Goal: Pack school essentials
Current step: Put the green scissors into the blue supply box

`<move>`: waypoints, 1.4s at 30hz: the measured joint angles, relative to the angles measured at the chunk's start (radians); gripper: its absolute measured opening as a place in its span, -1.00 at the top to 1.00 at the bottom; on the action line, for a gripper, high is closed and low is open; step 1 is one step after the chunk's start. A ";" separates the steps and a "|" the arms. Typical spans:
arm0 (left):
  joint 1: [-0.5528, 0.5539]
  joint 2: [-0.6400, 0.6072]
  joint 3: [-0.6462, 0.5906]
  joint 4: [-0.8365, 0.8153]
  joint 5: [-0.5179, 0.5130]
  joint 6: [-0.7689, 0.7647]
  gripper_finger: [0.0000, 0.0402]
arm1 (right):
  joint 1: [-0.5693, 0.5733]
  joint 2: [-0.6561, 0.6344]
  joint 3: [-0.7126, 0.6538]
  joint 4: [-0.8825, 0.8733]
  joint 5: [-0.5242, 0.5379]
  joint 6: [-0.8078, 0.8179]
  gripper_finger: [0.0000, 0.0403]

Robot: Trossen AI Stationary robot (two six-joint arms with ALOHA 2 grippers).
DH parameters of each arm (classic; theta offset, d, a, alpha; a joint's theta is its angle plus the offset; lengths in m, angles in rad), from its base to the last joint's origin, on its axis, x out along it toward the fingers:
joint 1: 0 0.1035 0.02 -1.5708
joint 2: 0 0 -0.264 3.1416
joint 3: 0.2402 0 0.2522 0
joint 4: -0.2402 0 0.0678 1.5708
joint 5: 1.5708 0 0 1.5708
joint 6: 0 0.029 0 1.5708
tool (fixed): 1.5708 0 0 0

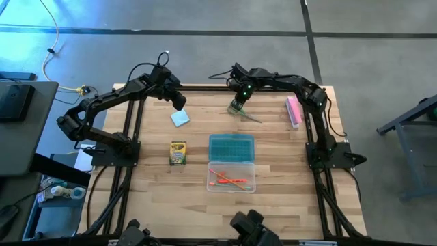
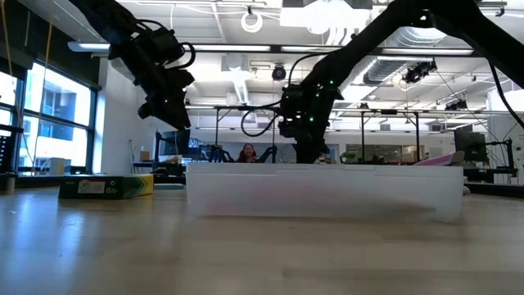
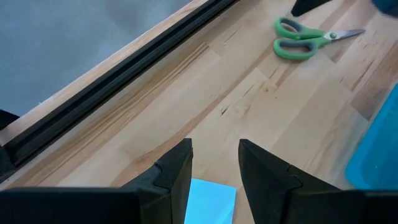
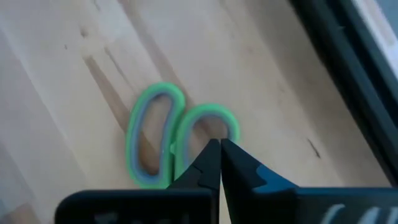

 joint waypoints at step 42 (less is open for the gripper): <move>0.000 0.000 0.000 0.003 0.000 0.002 0.41 | -0.002 0.029 -0.089 0.139 0.064 0.089 0.45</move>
